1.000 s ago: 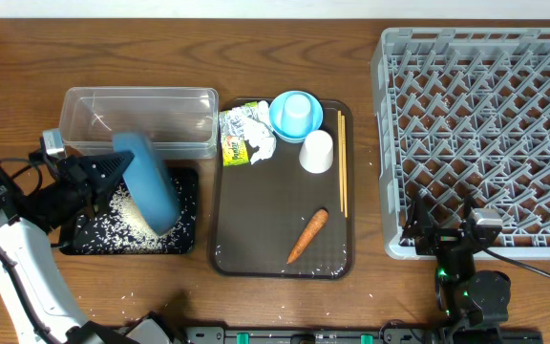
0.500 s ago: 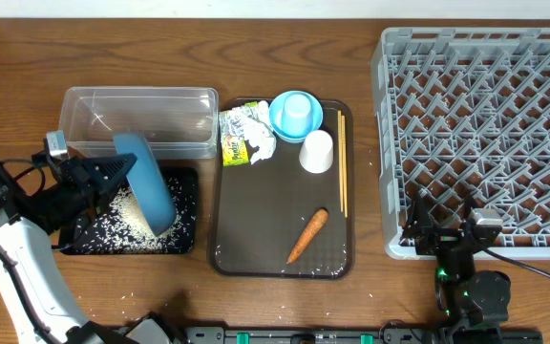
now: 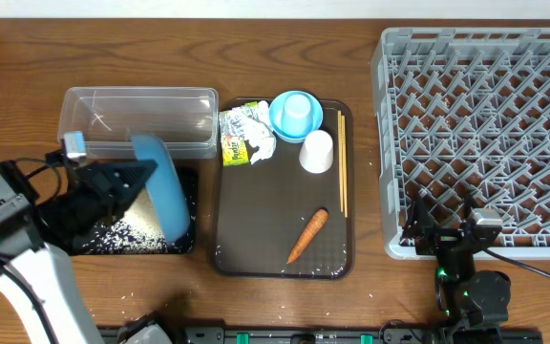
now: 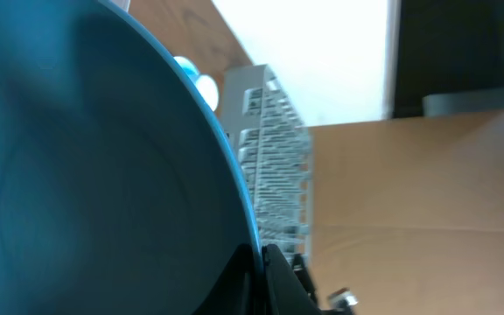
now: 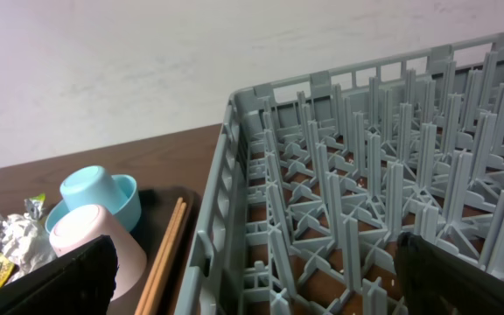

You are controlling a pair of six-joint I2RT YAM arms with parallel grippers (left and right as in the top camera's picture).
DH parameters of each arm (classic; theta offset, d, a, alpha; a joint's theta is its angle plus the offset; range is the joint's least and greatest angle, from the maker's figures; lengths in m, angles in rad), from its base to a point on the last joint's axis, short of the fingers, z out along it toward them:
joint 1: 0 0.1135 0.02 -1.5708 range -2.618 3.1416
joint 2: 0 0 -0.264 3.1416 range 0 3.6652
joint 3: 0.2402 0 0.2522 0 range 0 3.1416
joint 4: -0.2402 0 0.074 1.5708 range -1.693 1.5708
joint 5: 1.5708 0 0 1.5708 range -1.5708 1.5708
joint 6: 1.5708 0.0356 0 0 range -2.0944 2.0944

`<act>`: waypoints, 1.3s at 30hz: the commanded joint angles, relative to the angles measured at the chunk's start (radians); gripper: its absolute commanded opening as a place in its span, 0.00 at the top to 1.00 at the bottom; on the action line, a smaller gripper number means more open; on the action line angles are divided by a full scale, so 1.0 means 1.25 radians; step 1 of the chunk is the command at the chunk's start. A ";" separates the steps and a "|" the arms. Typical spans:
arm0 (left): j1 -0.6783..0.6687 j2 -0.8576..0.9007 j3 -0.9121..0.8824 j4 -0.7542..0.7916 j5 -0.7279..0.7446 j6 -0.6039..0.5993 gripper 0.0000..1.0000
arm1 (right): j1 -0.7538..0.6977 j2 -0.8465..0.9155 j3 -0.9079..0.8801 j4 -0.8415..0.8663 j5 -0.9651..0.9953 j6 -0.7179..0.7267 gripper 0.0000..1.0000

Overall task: Sort waste into correct bins and load items into the dishwasher rack
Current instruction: 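Tilt the blue bowl with the left gripper, pouring rice onto black tray, then return the empty blue bowl to the dark tray with the left gripper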

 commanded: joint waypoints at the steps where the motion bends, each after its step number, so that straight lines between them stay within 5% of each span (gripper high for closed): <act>1: -0.057 -0.061 0.010 -0.001 -0.126 -0.058 0.94 | 0.007 -0.003 -0.002 -0.002 0.008 -0.010 0.01; 7: -0.244 -0.131 0.010 0.003 -0.292 -0.100 0.94 | 0.007 -0.003 -0.002 -0.002 0.008 -0.010 0.01; 13: -0.457 -0.132 0.010 0.087 -0.337 -0.123 0.94 | 0.007 -0.003 -0.002 -0.002 0.008 -0.010 0.01; 20: -0.730 -0.095 0.010 0.155 -0.623 -0.248 0.94 | 0.007 -0.003 -0.002 -0.002 0.008 -0.010 0.01; 26: -0.917 0.002 0.010 0.201 -0.785 -0.255 0.93 | 0.007 -0.003 -0.002 -0.002 0.008 -0.010 0.01; 39: -1.052 0.221 0.010 0.342 -0.967 -0.177 0.93 | 0.007 -0.003 -0.002 -0.002 0.008 -0.010 0.01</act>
